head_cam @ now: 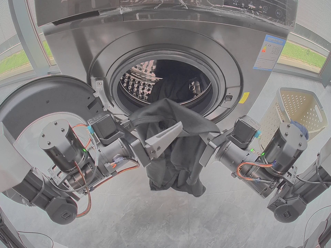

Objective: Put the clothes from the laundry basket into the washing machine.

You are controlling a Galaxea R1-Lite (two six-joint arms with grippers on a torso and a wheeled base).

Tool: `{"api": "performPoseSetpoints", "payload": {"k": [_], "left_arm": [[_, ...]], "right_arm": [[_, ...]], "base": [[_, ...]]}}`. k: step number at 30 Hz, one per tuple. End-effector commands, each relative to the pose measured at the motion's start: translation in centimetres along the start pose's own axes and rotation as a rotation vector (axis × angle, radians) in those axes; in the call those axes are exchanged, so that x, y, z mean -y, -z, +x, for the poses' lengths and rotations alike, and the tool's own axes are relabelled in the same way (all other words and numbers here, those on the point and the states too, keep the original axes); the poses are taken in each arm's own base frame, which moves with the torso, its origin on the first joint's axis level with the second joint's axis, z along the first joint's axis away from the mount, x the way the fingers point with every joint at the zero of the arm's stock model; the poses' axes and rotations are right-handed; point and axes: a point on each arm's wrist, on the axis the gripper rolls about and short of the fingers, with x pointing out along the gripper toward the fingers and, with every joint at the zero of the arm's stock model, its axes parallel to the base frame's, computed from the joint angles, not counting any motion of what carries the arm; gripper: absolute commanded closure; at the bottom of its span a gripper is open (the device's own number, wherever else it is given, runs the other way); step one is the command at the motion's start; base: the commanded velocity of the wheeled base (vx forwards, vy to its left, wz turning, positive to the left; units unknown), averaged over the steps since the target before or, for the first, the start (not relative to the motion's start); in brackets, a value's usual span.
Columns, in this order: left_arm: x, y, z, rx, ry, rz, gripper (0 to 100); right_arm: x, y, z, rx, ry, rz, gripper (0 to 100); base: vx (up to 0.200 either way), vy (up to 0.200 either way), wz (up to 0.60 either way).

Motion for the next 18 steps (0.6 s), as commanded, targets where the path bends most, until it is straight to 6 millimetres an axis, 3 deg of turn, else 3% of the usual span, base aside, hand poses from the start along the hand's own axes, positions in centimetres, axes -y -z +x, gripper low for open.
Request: {"api": "performPoseSetpoints", "payload": {"k": [1, 18], "left_arm": [[-0.8, 2.3, -0.3, -0.084, -0.031, -0.022, 0], [-2.6, 6.8, -0.9, -0.236, -0.097, -0.056, 0]], "right_arm": [[-0.2, -1.7, -0.1, 0.059, -0.006, 0.008, 100], [-0.3, -2.4, 0.6, 0.094, -0.006, 0.010, 100]], "base": [[0.000, 0.000, 0.00], [0.000, 0.000, 0.00]]}}
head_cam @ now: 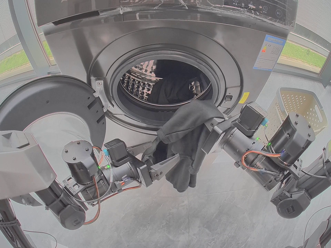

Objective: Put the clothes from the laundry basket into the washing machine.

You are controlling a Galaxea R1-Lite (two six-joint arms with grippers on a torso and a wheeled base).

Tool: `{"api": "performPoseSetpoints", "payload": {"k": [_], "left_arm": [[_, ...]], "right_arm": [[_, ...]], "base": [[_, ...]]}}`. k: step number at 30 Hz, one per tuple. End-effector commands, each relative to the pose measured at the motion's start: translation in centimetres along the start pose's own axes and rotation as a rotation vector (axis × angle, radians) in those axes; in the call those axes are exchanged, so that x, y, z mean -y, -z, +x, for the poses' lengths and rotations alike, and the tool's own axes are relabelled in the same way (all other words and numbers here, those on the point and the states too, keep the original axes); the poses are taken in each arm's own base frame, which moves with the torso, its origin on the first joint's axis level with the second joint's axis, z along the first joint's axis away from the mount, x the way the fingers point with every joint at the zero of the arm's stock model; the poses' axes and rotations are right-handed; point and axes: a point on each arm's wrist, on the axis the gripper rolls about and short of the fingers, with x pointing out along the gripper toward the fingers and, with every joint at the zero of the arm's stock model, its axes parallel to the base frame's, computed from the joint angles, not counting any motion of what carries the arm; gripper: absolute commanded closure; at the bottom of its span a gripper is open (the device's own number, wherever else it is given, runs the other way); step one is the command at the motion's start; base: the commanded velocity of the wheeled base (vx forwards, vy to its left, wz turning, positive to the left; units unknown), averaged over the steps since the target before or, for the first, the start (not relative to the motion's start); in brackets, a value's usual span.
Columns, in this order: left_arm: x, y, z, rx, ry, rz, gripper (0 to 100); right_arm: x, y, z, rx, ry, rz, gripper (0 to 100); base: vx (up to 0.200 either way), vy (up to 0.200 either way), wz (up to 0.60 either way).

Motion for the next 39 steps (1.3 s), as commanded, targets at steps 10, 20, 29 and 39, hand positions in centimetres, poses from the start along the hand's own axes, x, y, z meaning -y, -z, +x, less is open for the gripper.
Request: {"api": "performPoseSetpoints", "payload": {"k": [10, 20, 29, 39], "left_arm": [[-2.7, 3.1, 0.3, -0.097, -0.077, -0.022, 0], [-6.0, 5.8, 0.6, -0.172, -0.150, 0.064, 0], [-7.4, 7.4, 2.5, -0.175, -0.143, 0.105, 0], [-9.3, 9.5, 4.3, -0.188, -0.096, 0.229, 0]], "right_arm": [[0.1, 0.0, 1.3, 0.022, 0.014, 0.000, 100], [0.3, -0.3, 1.0, 0.023, 0.020, -0.002, 100], [-0.1, -0.1, 1.0, 0.017, 0.009, 0.000, 100], [-0.1, 0.1, 0.9, 0.011, 0.006, 0.000, 100]], "base": [[0.000, 0.000, 0.00], [0.000, 0.000, 0.00], [0.000, 0.000, 0.00], [0.000, 0.000, 0.00]]}}
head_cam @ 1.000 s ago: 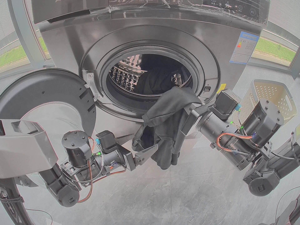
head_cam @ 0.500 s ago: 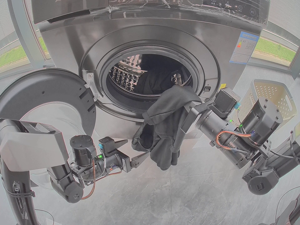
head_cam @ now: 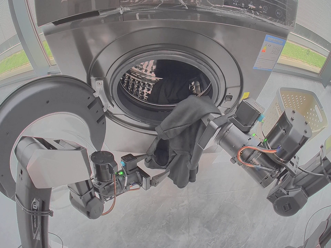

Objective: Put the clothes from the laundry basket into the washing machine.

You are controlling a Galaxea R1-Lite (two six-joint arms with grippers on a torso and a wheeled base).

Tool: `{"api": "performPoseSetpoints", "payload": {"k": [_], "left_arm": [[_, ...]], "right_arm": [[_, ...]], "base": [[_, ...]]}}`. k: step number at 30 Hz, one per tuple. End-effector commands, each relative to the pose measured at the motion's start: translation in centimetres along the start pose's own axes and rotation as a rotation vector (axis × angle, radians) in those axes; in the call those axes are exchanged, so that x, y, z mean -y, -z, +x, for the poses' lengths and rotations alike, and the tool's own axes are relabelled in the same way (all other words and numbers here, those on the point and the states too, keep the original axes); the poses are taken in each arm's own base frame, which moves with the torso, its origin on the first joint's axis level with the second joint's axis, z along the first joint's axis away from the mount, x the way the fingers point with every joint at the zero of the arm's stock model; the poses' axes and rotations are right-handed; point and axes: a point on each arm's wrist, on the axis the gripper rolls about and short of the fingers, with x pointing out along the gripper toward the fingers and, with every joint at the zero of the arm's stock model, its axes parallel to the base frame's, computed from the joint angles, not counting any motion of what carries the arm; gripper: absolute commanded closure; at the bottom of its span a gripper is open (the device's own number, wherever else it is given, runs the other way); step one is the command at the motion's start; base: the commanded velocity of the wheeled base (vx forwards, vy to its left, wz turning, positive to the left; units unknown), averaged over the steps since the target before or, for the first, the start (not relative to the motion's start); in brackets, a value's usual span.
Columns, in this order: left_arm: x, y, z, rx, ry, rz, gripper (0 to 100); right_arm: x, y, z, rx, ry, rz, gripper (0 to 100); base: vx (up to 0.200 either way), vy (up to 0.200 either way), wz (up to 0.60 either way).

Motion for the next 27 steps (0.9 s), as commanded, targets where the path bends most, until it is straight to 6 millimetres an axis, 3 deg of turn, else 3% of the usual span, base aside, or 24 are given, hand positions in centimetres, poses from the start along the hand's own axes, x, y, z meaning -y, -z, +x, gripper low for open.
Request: {"api": "performPoseSetpoints", "payload": {"k": [1, 14, 27], "left_arm": [[-0.9, 1.6, 1.2, -0.012, -0.005, 0.014, 0], [-4.5, 2.0, 4.5, 0.094, -0.037, 0.046, 0], [-4.7, 2.3, 6.0, 0.127, -0.031, 0.060, 0]], "right_arm": [[-0.1, 0.1, 0.0, -0.005, -0.002, 0.000, 100], [-0.1, 0.3, -0.3, -0.014, -0.002, -0.001, 100], [-0.3, 0.4, -0.4, -0.020, -0.011, 0.001, 100]], "base": [[0.000, 0.000, 0.00], [0.000, 0.000, 0.00], [0.000, 0.000, 0.00]]}}
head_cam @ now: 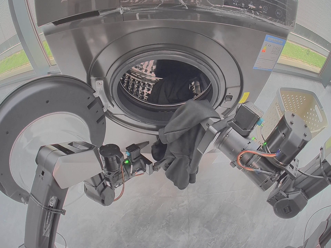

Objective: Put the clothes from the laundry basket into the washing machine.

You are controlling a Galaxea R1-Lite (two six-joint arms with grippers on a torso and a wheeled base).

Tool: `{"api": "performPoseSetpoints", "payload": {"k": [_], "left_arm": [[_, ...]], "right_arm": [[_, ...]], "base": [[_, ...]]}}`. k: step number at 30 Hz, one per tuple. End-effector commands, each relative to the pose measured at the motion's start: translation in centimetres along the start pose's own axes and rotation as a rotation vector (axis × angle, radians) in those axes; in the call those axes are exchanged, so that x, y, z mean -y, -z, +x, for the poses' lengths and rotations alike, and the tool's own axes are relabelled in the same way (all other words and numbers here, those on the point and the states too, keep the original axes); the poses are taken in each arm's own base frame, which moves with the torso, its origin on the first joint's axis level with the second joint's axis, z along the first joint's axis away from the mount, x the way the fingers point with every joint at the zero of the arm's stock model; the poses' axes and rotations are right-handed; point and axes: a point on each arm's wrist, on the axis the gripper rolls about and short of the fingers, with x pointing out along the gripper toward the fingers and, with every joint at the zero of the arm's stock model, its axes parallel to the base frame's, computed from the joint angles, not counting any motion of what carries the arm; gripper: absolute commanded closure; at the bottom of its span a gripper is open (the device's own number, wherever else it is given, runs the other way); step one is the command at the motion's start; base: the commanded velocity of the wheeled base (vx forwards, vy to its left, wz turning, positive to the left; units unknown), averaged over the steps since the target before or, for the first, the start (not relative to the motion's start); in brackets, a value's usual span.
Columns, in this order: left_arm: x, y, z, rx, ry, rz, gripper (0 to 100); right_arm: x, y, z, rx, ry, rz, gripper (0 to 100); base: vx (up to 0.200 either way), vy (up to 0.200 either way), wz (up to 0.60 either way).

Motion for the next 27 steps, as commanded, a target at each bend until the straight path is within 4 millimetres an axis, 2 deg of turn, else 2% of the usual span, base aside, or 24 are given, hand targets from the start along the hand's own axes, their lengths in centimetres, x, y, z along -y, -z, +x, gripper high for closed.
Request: {"api": "performPoseSetpoints", "payload": {"k": [1, 16, 17, 23, 27], "left_arm": [[0.0, 0.7, 0.5, 0.003, 0.004, 0.001, 0], [0.6, 0.8, 1.6, 0.029, 0.029, 0.012, 0], [0.6, 0.7, 1.6, 0.034, 0.027, 0.015, 100], [0.5, -0.8, 2.2, 0.083, 0.017, 0.012, 100], [0.7, -3.5, 1.2, 0.108, 0.016, -0.014, 100]], "right_arm": [[-0.1, 0.0, 0.0, -0.002, -0.002, 0.001, 100], [-0.2, 0.4, -0.4, -0.016, -0.005, 0.002, 100], [-0.2, 0.4, -0.4, -0.016, -0.005, 0.002, 100], [0.1, 0.4, -0.5, -0.018, 0.002, 0.000, 100], [0.5, -0.2, -1.3, -0.014, 0.006, -0.002, 100]], "base": [[0.000, 0.000, 0.00], [0.000, 0.000, 0.00], [0.000, 0.000, 0.00], [0.000, 0.000, 0.00], [0.000, 0.000, 0.00]]}}
